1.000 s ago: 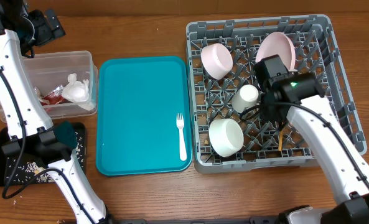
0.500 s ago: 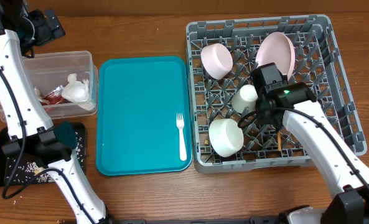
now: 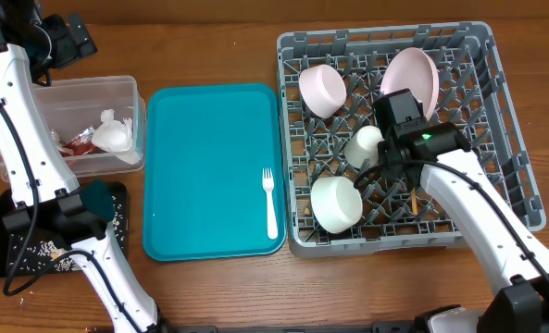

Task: Sort waste into correct bins and load items into the dishwasher
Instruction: 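Carry the chopstick to the rack and insert it upright with the right gripper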

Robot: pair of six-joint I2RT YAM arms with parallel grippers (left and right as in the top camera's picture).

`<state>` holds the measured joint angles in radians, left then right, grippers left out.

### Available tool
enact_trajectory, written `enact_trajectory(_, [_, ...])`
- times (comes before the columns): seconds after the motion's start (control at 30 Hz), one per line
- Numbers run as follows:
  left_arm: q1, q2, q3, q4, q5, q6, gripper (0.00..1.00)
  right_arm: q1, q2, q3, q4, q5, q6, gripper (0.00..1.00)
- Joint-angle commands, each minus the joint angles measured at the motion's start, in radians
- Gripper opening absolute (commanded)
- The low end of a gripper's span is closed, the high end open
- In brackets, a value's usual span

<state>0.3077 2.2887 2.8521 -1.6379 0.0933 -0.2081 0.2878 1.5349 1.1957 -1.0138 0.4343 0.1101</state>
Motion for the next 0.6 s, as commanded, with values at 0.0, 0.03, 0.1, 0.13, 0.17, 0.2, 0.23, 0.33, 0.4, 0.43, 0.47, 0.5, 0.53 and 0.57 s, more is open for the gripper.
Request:
enact_trajectory(0.0, [0.0,-0.021,-0.002,0.0,0.008,-0.009,1.0,-0.009,0.005,-0.005,0.003,0.01,-0.063,0.06])
enact_trajectory(0.03, [0.0,-0.021,-0.002,0.0,0.008,-0.009,1.0,-0.009,0.005,-0.005,0.003,0.01,-0.062,0.06])
enact_trajectory(0.1, [0.0,-0.021,-0.002,0.0,0.008,-0.009,1.0,-0.009,0.01,-0.005,0.0,0.01,-0.063,0.06])
enact_trajectory(0.13, [0.0,-0.021,-0.002,0.0,0.008,-0.009,1.0,-0.009,0.012,-0.005,-0.002,0.01,-0.062,0.06])
enact_trajectory(0.17, [0.0,-0.021,-0.002,0.0,0.008,-0.009,1.0,-0.009,0.013,-0.005,-0.002,0.01,-0.062,0.06])
enact_trajectory(0.2, [0.0,-0.021,-0.002,0.0,0.008,-0.009,1.0,-0.009,0.014,-0.005,-0.002,0.01,-0.062,0.07])
enact_trajectory(0.23, [0.0,-0.021,-0.002,0.0,0.008,-0.009,1.0,-0.009,0.014,-0.005,0.0,0.01,-0.063,0.17])
enact_trajectory(0.33, [0.0,-0.021,-0.002,0.0,0.008,-0.009,1.0,-0.009,0.014,-0.005,0.007,0.01,-0.062,0.39])
enact_trajectory(0.4, [0.0,-0.021,-0.002,0.0,0.008,-0.009,1.0,-0.009,0.014,-0.005,0.013,0.011,-0.063,0.5])
enact_trajectory(0.43, [0.0,-0.021,-0.002,0.0,0.008,-0.009,1.0,-0.009,0.014,-0.005,0.015,0.011,-0.062,0.53])
enact_trajectory(0.47, [0.0,-0.021,-0.002,0.0,0.008,-0.009,1.0,-0.009,0.014,-0.005,0.015,0.011,-0.062,0.55])
enact_trajectory(0.5, [0.0,-0.021,-0.002,0.0,0.008,-0.009,1.0,-0.009,0.014,-0.005,0.016,0.011,-0.063,0.55])
enact_trajectory(0.53, [0.0,-0.021,-0.002,0.0,0.008,-0.009,1.0,-0.009,0.014,-0.005,0.019,0.011,-0.063,0.56])
enact_trajectory(0.57, [0.0,-0.021,-0.002,0.0,0.008,-0.009,1.0,-0.009,0.014,-0.004,0.023,0.011,-0.062,0.56])
